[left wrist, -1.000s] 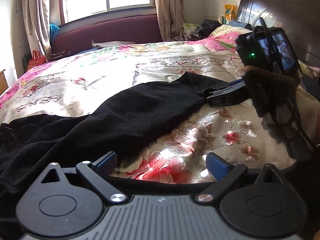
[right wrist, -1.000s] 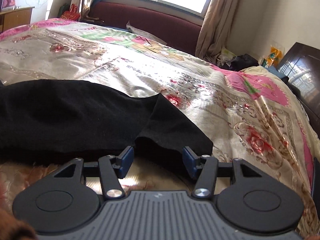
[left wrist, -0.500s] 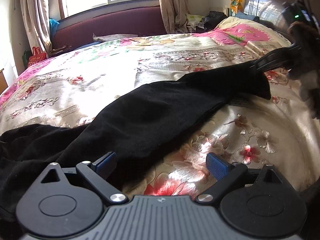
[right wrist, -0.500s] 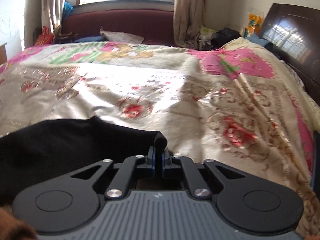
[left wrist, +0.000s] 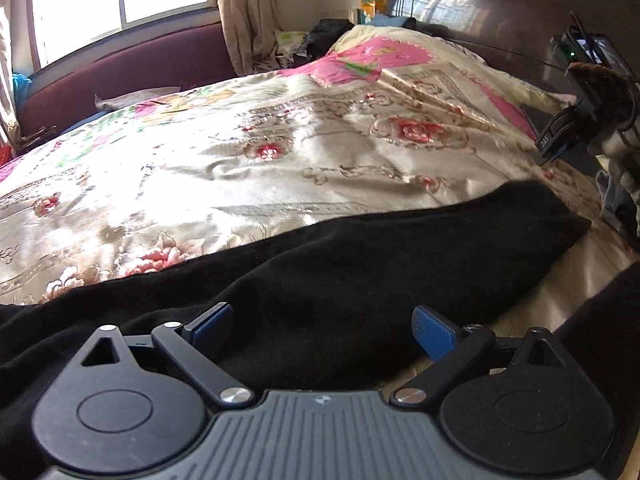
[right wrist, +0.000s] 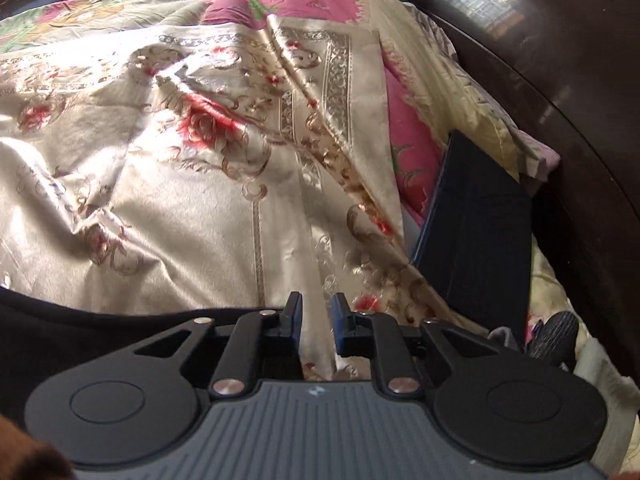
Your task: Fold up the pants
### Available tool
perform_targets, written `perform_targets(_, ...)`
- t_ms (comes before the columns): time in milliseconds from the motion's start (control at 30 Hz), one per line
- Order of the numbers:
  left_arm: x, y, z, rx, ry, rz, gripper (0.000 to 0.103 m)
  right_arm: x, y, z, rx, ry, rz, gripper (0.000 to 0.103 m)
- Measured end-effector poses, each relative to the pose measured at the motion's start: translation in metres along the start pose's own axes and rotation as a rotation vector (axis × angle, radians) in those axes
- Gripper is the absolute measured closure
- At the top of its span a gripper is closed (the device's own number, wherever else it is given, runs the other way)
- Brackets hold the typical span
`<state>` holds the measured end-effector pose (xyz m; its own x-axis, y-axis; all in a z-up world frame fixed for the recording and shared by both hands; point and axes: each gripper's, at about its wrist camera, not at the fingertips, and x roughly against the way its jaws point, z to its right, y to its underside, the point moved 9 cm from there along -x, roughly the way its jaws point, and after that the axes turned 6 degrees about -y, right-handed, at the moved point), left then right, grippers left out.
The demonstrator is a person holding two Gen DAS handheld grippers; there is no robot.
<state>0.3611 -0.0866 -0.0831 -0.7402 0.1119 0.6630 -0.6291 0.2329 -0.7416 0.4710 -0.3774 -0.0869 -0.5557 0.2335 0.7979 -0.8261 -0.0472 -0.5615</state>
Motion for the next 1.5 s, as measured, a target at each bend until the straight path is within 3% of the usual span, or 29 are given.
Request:
perform_targets(100,0.003,0.011,0.002,-0.028,-0.001,-0.001,0.0,0.023,0.009,-0.007,-0.042,-0.039,0.08,0.086)
perform_targets(233,0.003,0.021,0.007,-0.033,0.042,-0.037,0.0,0.066,0.016,-0.02,0.055,0.008,0.194,0.078)
perform_targets(300,0.002,0.024,0.015,-0.049,0.062,-0.037,0.0,0.086,0.018,-0.025,0.056,-0.021,0.233,0.077)
perform_targets(400,-0.005,0.03,0.029,-0.053,0.113,-0.076,0.0,0.083,0.029,-0.042,0.053,-0.144,0.188,0.07)
perform_targets(467,-0.007,0.034,0.034,-0.063,0.11,-0.084,0.0,0.055,0.048,-0.045,0.015,-0.15,0.089,0.072)
perform_targets(567,0.007,0.038,0.034,-0.09,0.085,-0.041,0.0,0.021,0.081,-0.029,-0.113,-0.104,-0.025,0.071)
perform_targets(700,0.032,0.047,0.021,-0.069,0.047,0.004,0.0,0.063,0.096,-0.038,-0.099,-0.13,0.118,0.069)
perform_targets(867,0.074,0.055,0.002,-0.064,-0.05,0.045,0.0,0.137,0.123,-0.088,-0.068,-0.306,0.207,0.069)
perform_targets(1133,0.161,0.066,-0.038,0.058,-0.174,0.081,0.0,0.246,0.176,-0.175,0.065,-0.536,0.275,0.067)
perform_targets(1333,0.211,0.081,-0.058,0.119,-0.254,0.13,0.0,0.3,0.207,-0.201,0.043,-0.632,0.307,0.066)
perform_targets(1500,0.227,0.108,-0.061,0.149,-0.282,0.117,0.0,0.324,0.235,-0.225,0.08,-0.678,0.31,0.066)
